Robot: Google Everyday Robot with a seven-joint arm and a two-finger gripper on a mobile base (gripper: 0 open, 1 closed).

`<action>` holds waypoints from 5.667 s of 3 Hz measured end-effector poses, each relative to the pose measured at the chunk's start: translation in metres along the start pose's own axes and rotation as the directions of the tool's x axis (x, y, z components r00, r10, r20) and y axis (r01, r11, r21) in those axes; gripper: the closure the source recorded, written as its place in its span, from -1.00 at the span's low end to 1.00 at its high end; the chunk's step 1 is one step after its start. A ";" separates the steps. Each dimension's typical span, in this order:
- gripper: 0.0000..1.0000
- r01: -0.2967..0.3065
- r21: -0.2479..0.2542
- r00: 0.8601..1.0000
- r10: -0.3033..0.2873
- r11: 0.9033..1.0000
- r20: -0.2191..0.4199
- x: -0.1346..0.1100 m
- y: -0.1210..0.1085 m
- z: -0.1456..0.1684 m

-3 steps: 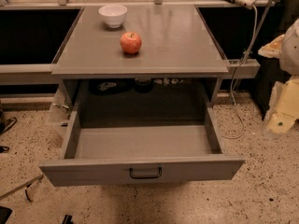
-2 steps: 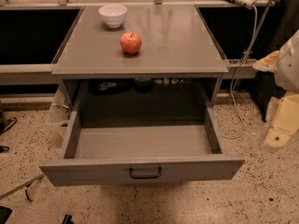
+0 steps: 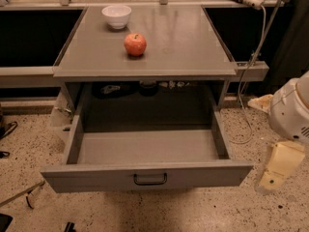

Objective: Close top drawer

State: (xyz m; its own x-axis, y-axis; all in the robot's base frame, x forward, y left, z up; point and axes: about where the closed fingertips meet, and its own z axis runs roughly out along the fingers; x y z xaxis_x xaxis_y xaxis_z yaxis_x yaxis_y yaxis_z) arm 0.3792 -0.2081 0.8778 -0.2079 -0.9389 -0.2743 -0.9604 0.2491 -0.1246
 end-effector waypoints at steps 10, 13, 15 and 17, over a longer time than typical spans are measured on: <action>-1.00 0.157 -0.470 0.971 -0.047 0.869 0.236 -0.029 0.111 0.216; -1.00 0.168 -0.457 0.961 -0.041 0.874 0.274 -0.051 0.062 0.227; -1.00 0.172 -0.421 0.960 -0.055 0.891 0.276 -0.060 0.036 0.222; -1.00 0.195 -0.385 0.961 -0.097 0.902 0.258 -0.090 -0.033 0.214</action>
Offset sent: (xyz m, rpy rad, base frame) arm -0.0482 -0.0092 -0.0576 0.1181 0.0556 -0.0604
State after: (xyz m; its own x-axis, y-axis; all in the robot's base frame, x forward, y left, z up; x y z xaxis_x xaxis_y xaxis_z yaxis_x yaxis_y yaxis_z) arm 0.4692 -0.0814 0.7025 -0.0588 -0.8654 -0.4976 -0.9782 -0.0495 0.2018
